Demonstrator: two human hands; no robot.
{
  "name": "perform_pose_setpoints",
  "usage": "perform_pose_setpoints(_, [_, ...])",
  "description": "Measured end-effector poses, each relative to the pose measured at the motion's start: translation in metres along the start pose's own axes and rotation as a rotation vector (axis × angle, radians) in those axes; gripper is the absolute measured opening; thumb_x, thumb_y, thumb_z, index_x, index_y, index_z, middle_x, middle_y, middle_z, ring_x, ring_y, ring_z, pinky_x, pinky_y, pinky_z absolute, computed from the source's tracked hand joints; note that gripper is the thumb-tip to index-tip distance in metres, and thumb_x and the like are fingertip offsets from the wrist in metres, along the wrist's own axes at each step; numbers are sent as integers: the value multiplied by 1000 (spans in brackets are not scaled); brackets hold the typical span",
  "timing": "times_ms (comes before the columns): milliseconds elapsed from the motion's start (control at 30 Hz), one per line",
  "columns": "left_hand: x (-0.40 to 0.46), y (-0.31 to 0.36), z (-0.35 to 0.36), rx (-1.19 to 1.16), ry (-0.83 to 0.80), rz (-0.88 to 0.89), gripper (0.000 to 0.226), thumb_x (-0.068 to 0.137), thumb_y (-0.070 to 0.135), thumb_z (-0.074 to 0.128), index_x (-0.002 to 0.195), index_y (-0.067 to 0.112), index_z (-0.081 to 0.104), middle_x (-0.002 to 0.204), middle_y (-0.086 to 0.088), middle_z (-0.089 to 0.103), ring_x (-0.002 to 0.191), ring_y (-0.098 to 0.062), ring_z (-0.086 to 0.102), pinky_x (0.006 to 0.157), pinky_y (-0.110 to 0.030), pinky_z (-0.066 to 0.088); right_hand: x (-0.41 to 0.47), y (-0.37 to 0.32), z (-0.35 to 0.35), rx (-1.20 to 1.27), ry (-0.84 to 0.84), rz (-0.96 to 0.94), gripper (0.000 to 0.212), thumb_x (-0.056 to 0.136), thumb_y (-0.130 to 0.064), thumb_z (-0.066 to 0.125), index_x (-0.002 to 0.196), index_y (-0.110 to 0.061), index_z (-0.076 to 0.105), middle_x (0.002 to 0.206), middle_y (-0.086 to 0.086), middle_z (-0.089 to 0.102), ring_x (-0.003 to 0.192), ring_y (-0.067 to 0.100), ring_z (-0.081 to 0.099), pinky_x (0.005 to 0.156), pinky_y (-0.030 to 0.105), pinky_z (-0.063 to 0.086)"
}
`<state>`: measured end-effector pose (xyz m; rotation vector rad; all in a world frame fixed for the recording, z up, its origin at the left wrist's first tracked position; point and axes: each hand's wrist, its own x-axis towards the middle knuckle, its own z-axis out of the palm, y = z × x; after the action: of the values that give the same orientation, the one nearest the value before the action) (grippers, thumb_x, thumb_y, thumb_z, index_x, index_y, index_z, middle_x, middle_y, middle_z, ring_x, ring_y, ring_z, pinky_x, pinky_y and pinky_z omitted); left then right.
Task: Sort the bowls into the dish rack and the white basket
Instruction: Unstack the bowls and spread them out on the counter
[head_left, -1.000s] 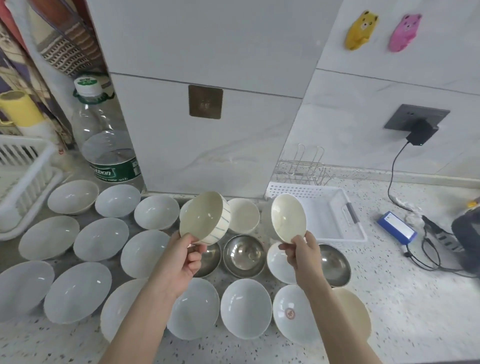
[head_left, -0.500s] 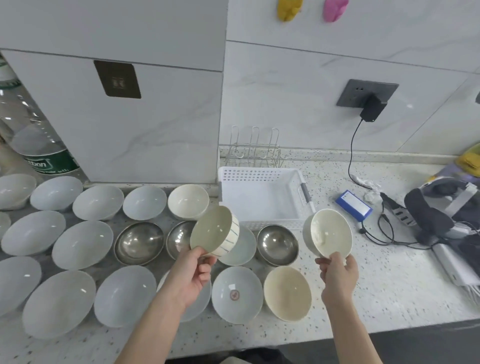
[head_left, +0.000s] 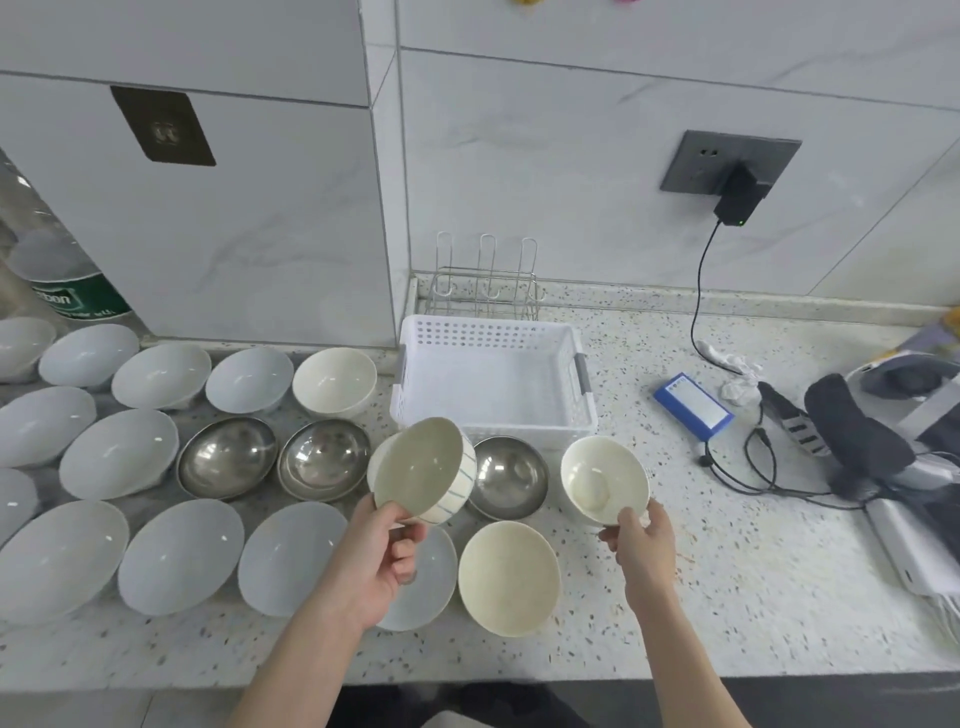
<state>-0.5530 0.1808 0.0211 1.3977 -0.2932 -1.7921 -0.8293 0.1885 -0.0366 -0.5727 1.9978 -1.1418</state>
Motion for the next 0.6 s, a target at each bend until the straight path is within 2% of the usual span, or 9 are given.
perform_pose_setpoints(100, [-2,-4,1,24,16,23,15,93,1,45,96,14,52,52,-5,56,34,-5,33,29,-15,26,3,0,1,-10,-30,-1,36,91,-13,45,124,-25,47,73,12,68,60,15,58,55,29,45])
perform_pose_setpoints(233, [-4,-11,-2,42,5,61,21,93,0,44,105,13,54,53,-5,57,35,-6,35,30,-17,28,10,0,2,-33,-66,-7,39,90,-12,44,128,-19,49,81,15,69,59,13,58,54,28,44])
perform_pose_setpoints(367, [-5,-19,-2,58,17,68,20,93,0,45,107,13,53,54,-7,58,38,-8,35,30,-17,28,14,1,1,-32,-82,-23,39,90,-11,44,129,-18,50,74,12,69,56,12,58,52,27,44])
perform_pose_setpoints(500, [-9,-23,2,89,14,83,24,92,0,45,111,13,53,56,-8,58,40,-9,35,31,-18,28,17,5,1,-35,-114,1,40,90,-10,45,129,-16,51,67,10,67,43,4,51,46,23,39])
perform_pose_setpoints(600, [-12,-26,9,150,5,97,28,92,-1,45,115,13,53,58,-10,59,40,-10,35,33,-19,29,14,5,-3,-10,-142,34,47,93,-18,50,140,-18,43,71,9,70,52,10,53,50,25,43])
